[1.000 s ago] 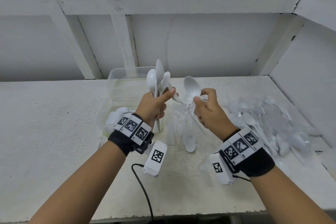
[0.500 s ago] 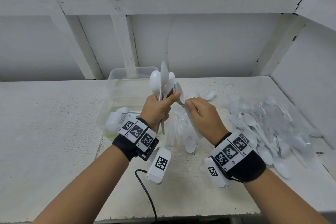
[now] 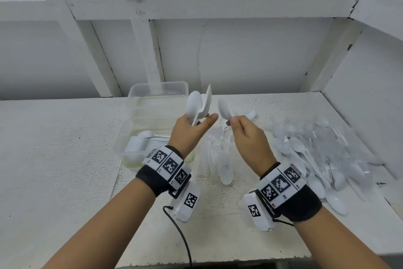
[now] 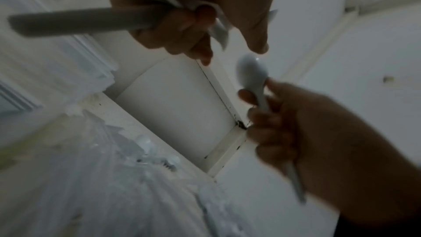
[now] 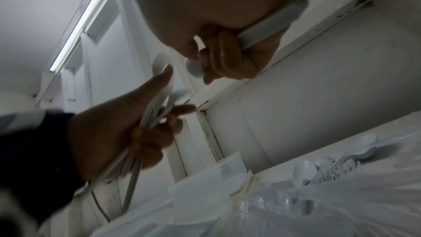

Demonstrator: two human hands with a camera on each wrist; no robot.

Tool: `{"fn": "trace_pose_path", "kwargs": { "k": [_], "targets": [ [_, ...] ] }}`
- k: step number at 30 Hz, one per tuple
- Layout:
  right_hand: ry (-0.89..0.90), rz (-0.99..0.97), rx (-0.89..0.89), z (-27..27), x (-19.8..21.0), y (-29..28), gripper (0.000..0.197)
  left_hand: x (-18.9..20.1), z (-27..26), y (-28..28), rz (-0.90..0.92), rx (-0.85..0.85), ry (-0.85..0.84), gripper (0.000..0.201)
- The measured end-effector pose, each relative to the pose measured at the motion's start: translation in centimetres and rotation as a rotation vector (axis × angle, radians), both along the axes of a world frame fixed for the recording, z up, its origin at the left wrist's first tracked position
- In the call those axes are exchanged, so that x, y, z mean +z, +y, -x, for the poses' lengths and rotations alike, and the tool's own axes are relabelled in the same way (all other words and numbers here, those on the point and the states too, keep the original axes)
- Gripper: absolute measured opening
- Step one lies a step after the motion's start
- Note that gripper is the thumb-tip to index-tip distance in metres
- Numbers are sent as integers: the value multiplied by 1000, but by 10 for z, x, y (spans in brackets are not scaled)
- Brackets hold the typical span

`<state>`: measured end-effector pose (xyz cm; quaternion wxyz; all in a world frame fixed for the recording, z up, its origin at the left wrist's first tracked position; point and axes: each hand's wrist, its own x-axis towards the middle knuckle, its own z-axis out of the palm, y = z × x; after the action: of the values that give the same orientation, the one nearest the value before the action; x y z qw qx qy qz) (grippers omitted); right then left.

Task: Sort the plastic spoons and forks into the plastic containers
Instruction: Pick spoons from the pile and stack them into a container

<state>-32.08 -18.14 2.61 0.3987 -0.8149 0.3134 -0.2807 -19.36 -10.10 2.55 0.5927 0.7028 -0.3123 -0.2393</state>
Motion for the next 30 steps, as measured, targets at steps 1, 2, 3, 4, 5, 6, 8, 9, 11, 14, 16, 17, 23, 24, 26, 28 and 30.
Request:
{"fn": "trace_pose_path", "kwargs": {
  "k": [1,2,3,4,5,6,8,9,11,14,16,17,23,24,26,28,30],
  "targets": [
    [-46,-11,-41,0,2,-2,29,-2,1,0,-31,4,-48,16],
    [-97,-29,-72,-1,4,-3,29,-4,2,1,-70,8,-83,20],
    [-143,-52,-93,-3,7,-4,29,-6,3,1,-107,10,-106,27],
    [-180,-78,-103,-5,9,-3,28,-8,5,0,-136,8,-117,32],
    [-212,-107,-104,-7,11,-2,27,-9,7,0,-155,5,-120,36],
    [-240,-140,-101,-9,12,-1,25,-10,9,-1,-167,5,-132,37],
    [-288,-201,-85,-12,12,3,24,-11,11,-2,-213,24,-215,35],
    [-306,-221,-76,-14,12,5,23,-12,11,-3,-256,34,-277,34],
    [-316,-224,-56,-16,11,10,19,-17,9,-5,-340,53,-376,33],
    [-243,-152,-76,-18,9,12,21,-22,7,-5,-372,61,-396,37],
    [-203,-132,-114,-18,7,8,20,-25,7,-5,-332,-3,-338,46],
    [-192,-134,-132,-19,7,6,16,-25,6,-3,-287,-55,-273,52],
    [-160,-133,-181,-21,6,-2,23,-20,6,0,-162,-272,-28,61],
    [-154,-128,-180,-22,6,-2,20,-19,7,1,-155,-266,5,61],
    [-145,-116,-178,-23,5,-2,17,-16,9,1,-138,-240,129,63],
    [-138,-103,-170,-25,4,-2,15,-14,9,1,-148,-201,165,53],
    [-121,-76,-156,-28,3,-2,13,-16,10,0,-151,-174,129,39]
  ]
}}
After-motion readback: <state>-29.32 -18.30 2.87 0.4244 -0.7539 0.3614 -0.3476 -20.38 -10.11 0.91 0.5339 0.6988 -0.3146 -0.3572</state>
